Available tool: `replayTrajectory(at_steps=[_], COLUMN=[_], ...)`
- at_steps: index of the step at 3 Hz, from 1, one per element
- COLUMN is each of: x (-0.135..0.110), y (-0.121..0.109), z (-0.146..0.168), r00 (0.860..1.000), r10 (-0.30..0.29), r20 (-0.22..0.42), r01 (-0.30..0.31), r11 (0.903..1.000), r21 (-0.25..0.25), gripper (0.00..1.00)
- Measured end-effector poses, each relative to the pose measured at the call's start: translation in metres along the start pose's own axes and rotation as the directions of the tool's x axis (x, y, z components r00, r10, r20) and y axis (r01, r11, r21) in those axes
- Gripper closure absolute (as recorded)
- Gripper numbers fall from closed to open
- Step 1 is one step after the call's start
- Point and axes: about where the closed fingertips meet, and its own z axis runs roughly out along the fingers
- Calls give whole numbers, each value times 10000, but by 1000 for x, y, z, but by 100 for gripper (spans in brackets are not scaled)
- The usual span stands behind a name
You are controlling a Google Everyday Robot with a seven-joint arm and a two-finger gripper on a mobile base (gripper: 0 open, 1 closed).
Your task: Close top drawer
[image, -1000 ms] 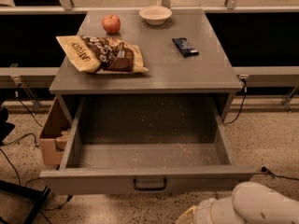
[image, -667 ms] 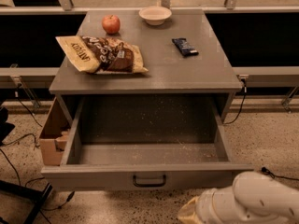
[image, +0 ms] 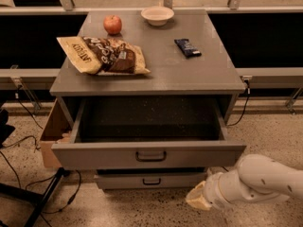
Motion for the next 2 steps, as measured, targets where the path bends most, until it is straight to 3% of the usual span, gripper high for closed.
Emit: replayTrajectory(at_steps=[1,2], x=[-7,-13], y=[-65,-113], z=[-20,-39], r00=[9998,9994], r10=[87,203], r20=[-195,-271], r01=[-78,-179], r11=[9988,9962], r21=[479,849], gripper=[100,100])
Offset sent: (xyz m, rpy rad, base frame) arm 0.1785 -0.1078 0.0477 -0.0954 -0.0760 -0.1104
